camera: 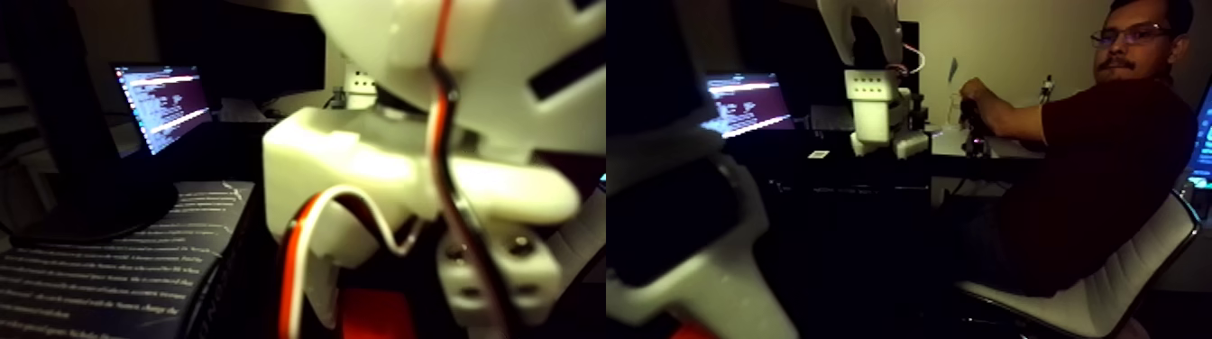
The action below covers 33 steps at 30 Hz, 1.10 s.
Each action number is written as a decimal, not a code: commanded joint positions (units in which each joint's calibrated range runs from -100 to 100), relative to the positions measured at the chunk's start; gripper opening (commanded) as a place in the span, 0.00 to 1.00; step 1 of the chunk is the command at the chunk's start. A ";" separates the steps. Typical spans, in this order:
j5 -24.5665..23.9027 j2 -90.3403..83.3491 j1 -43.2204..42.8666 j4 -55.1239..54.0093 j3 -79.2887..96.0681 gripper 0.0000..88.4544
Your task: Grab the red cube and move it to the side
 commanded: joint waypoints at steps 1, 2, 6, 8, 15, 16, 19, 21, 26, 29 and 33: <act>0.21 -1.10 0.24 -0.38 0.15 0.36; 0.21 -1.10 0.24 -0.38 0.15 0.36; 0.21 -1.10 0.32 -0.38 0.15 0.35; 0.05 -1.10 0.32 -0.38 0.15 0.30; -1.30 -3.54 0.40 -0.38 0.15 0.03; -1.67 -4.29 0.40 -0.38 0.24 0.00; -1.78 -6.31 0.40 -0.12 1.51 0.01; -1.62 -7.40 0.40 -0.29 2.78 0.01; -1.62 -8.41 0.32 0.55 3.59 0.01; -1.67 -8.66 0.40 2.41 2.87 0.01; -1.73 -12.44 0.65 6.38 1.96 0.01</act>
